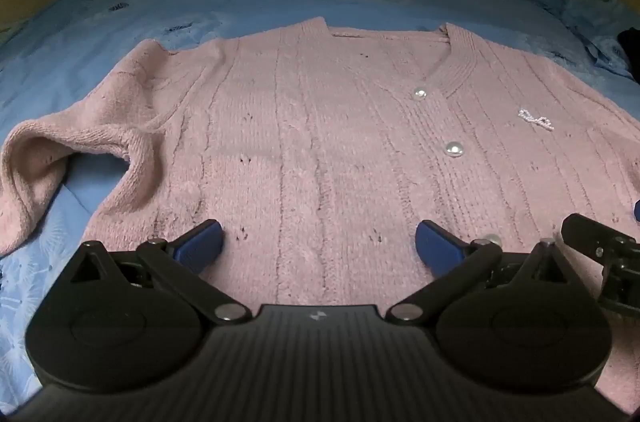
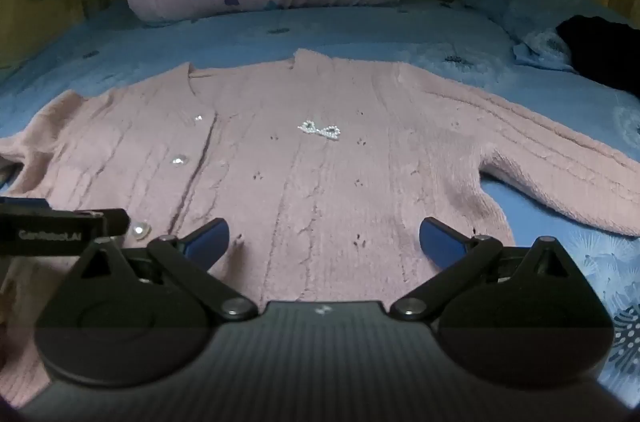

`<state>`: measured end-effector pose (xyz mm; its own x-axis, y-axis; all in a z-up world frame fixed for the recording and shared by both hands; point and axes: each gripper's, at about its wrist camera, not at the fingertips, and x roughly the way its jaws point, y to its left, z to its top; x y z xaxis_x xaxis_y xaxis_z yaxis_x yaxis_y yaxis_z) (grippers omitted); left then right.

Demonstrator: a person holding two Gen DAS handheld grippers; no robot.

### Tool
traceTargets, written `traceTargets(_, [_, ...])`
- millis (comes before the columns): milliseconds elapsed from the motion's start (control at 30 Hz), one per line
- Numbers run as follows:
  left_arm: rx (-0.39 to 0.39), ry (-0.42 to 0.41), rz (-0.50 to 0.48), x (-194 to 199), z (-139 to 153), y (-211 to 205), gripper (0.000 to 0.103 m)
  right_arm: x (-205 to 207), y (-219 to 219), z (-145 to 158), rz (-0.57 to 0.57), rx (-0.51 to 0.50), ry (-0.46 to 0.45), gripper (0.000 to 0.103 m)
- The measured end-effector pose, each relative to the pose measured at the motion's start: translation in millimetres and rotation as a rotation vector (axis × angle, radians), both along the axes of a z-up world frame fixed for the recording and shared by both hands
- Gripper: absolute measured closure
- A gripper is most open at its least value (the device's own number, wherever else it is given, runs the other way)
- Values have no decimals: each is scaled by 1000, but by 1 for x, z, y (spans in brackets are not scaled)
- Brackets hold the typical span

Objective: Fold small clothes

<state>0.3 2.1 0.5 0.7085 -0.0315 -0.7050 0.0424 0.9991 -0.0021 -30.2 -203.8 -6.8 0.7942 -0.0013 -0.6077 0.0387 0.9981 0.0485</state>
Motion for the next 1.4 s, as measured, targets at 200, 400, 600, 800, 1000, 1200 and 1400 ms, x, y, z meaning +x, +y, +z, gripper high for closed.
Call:
traceTargets(200, [-4, 5, 3, 2, 2, 9, 0, 3, 6, -1, 9, -27, -32, 0])
traceTargets(400, [13, 9, 1, 9, 4, 5, 0, 1, 3, -4, 4, -23, -17, 0])
traceTargets(600, [32, -6, -3, 2, -2, -3, 0, 3, 1, -4, -1, -12, -15, 0])
traceTargets(800, [34, -7, -3, 1, -3, -3, 0, 2, 1, -3, 5, -12, -24, 0])
traceTargets(1000, [38, -8, -3, 1, -4, -4, 0, 0, 6, -1, 13, -34, -39, 0])
traceTargets(1200, [41, -7, -2, 2, -3, -4, 0, -2, 8, -1, 17, -47, -45, 0])
traceTargets(1400, [43, -7, -3, 2, -3, -3, 0, -2, 8, -2, 16, -45, -44, 0])
